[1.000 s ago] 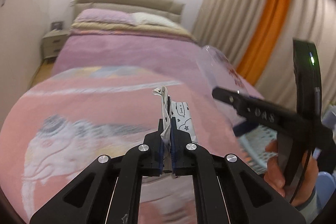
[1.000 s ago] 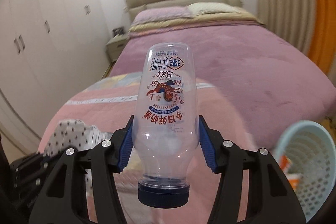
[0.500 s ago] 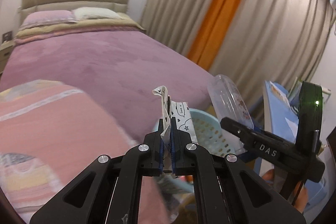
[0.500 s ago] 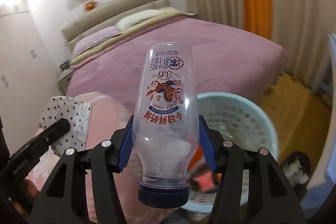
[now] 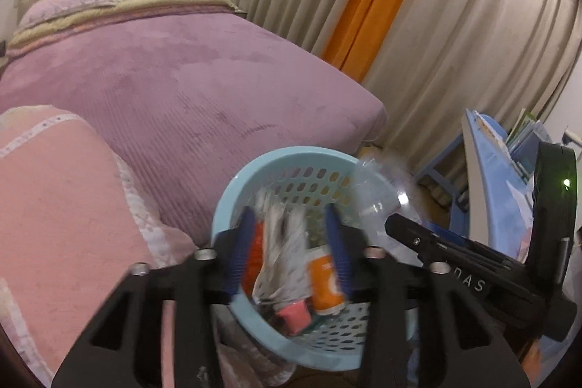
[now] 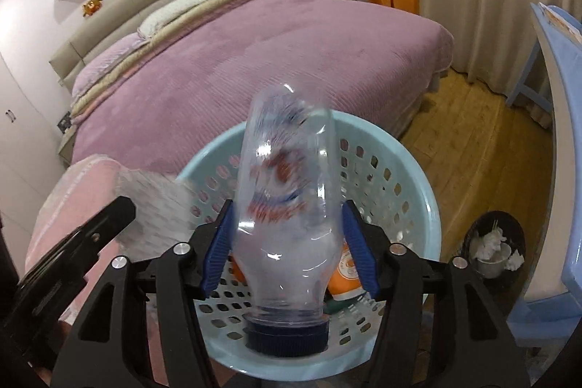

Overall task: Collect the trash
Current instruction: 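Carry paper and bottle over the blue basket and open both tools, then withdraw both open tools from the basket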

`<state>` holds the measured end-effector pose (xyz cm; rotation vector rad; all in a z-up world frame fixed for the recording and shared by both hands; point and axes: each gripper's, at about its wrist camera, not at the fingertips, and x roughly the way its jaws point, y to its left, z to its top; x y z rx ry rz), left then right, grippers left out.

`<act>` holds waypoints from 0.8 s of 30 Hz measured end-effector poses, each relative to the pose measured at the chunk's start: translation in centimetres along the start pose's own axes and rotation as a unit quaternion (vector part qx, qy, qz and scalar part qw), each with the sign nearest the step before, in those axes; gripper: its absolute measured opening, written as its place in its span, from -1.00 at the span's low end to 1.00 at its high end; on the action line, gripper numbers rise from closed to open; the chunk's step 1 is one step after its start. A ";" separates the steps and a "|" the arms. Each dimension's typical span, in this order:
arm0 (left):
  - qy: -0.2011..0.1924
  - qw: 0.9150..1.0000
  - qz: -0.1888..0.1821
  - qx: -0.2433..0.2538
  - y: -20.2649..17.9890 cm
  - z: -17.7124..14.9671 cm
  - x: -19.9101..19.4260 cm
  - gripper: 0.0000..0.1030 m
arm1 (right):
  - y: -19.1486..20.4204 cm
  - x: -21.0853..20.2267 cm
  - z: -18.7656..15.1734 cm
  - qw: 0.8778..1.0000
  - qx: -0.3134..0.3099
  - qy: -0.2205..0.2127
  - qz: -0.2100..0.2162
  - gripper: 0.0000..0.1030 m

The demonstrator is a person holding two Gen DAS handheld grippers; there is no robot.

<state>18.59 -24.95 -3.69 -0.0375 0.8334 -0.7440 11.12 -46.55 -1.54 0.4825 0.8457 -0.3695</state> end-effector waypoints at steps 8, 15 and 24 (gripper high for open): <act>-0.030 0.999 0.000 -0.010 0.9 -0.5 -5.0 0.22 | 0.2 -1.2 -1.9 0.999 -0.007 -0.021 0.024 0.16; -0.084 0.996 0.033 -0.003 2.0 -2.4 -13.2 0.49 | 4.3 -6.3 -4.6 0.995 -0.054 -0.056 0.055 0.20; -0.155 0.971 0.182 0.004 4.5 -8.7 -20.7 0.69 | 10.2 -10.4 -9.7 0.984 -0.122 -0.116 0.066 0.23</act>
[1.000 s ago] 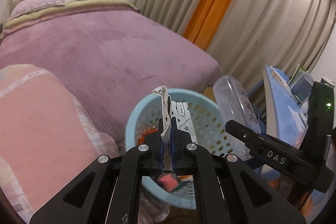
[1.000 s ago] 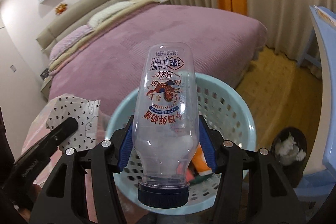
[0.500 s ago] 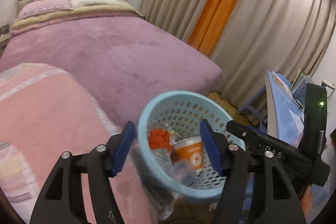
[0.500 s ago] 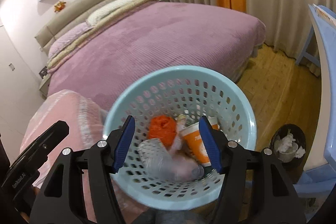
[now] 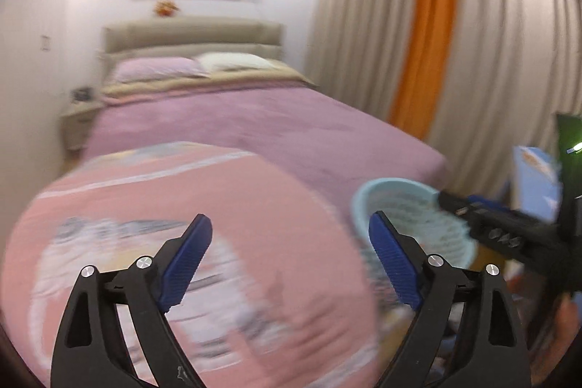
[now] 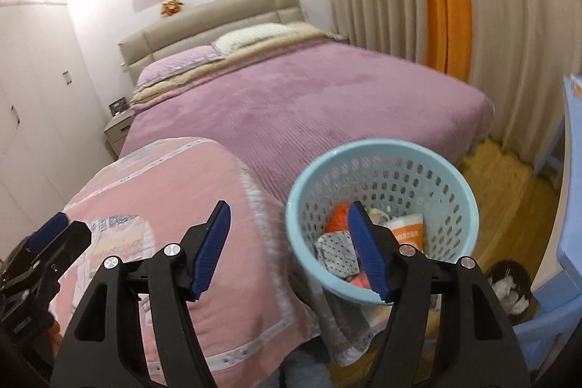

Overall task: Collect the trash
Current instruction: 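Withdraw both open tools from the basket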

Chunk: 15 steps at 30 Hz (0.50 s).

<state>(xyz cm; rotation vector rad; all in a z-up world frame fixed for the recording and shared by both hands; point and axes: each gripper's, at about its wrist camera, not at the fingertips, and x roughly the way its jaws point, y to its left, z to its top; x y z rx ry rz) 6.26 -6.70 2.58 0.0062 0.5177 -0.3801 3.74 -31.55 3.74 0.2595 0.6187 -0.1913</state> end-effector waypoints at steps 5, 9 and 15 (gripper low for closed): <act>-0.020 0.998 0.065 0.005 1.5 -2.6 0.0 0.69 | 3.2 -0.9 -1.9 0.998 -0.041 -0.048 -0.022 0.23; -0.035 0.995 0.089 0.012 2.4 -4.1 1.3 0.69 | 4.6 -1.5 -3.0 0.995 -0.056 -0.077 -0.026 0.23; -0.031 0.995 0.095 -0.010 3.8 -5.0 2.2 0.69 | 5.3 -1.7 -3.9 0.993 -0.063 -0.097 -0.031 0.23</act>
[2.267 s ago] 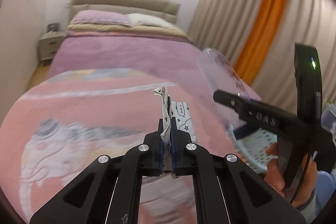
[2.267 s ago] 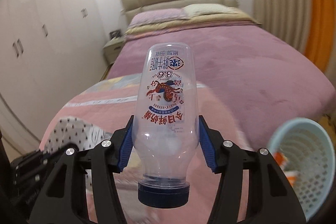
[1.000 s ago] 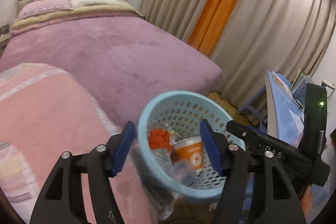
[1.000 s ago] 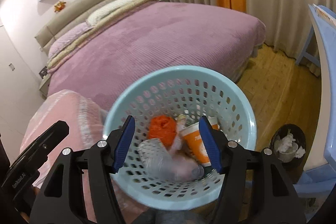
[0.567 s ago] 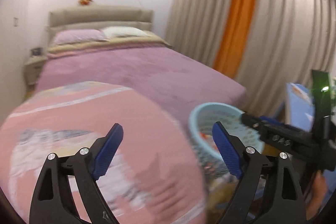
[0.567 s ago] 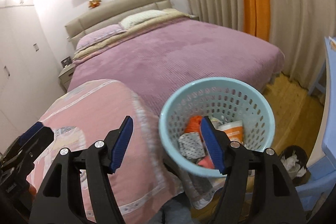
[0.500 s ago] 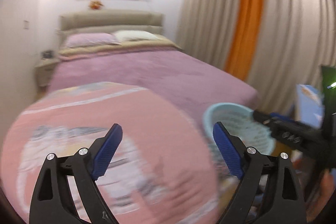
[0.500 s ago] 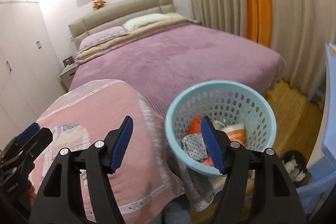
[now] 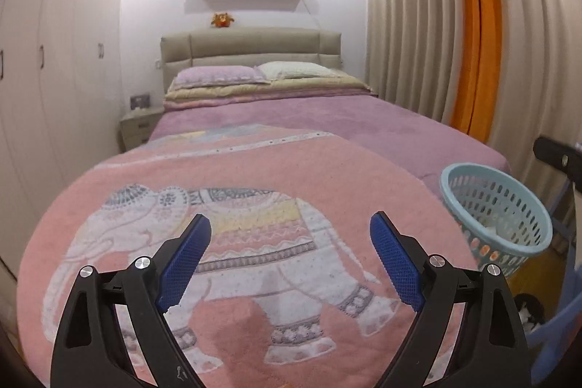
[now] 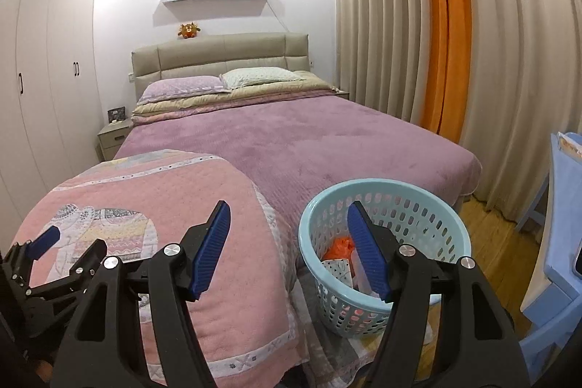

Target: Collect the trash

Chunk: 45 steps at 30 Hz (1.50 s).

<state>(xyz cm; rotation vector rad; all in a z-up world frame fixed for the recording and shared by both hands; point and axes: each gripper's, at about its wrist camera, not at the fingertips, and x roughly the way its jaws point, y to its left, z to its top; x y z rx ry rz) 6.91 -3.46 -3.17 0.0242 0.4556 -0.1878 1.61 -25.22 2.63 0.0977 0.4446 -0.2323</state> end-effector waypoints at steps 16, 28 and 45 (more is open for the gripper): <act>-0.015 1.000 -0.007 -0.027 1.0 -0.8 -0.9 0.85 | 1.2 0.7 -0.5 1.000 -0.002 -0.003 0.001 0.23; -0.012 0.999 -0.004 -0.030 1.3 -0.7 -0.8 0.86 | 1.4 1.1 -0.7 1.000 -0.001 0.015 0.004 0.23; -0.012 0.999 0.006 -0.031 1.7 -0.8 -0.9 0.86 | 1.1 1.3 -1.0 1.000 0.005 0.026 0.016 0.23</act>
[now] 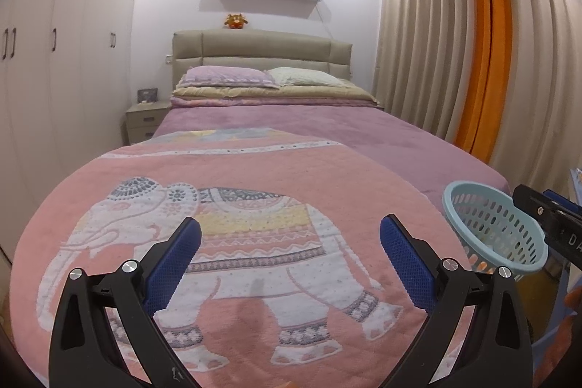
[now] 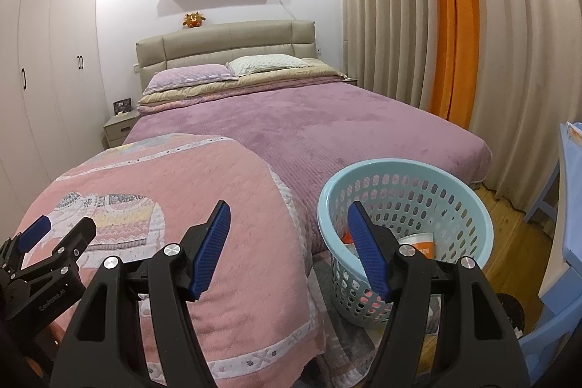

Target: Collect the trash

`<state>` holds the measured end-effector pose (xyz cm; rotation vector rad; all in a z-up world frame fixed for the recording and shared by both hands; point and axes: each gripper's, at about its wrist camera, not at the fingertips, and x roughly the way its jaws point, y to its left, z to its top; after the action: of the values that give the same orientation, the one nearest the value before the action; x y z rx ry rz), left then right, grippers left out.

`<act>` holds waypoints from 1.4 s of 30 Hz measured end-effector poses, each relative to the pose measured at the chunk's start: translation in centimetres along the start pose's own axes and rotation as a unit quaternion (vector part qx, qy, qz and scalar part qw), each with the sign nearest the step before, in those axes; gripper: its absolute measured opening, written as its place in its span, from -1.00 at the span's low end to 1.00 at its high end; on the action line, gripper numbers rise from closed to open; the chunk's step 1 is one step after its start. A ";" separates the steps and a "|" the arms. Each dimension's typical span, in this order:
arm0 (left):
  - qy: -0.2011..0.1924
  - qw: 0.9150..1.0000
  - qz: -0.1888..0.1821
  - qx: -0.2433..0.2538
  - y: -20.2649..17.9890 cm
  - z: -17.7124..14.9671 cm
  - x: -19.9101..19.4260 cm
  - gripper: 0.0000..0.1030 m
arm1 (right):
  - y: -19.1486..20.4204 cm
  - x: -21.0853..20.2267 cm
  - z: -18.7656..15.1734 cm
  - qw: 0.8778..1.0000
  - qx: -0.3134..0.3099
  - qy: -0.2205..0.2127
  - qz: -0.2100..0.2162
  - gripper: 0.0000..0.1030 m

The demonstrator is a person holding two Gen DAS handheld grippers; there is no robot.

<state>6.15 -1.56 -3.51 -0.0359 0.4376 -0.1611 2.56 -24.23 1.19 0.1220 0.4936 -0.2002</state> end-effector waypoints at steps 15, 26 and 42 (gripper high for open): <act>-0.005 1.000 0.000 0.002 -0.1 0.0 -0.2 0.86 | 0.2 -0.3 -0.2 1.000 0.003 -0.002 0.002 0.23; -0.005 1.000 0.000 0.001 -0.1 -0.1 -0.2 0.86 | 0.3 -0.4 -0.2 1.000 0.004 -0.002 0.002 0.23; -0.006 1.000 0.000 0.001 0.0 -0.1 -0.1 0.86 | 0.4 -0.4 -0.2 1.000 0.004 -0.001 0.003 0.23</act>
<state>5.98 -1.55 -3.53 -0.0352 0.4265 -0.1608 2.19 -23.72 1.25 0.1308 0.4900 -0.1969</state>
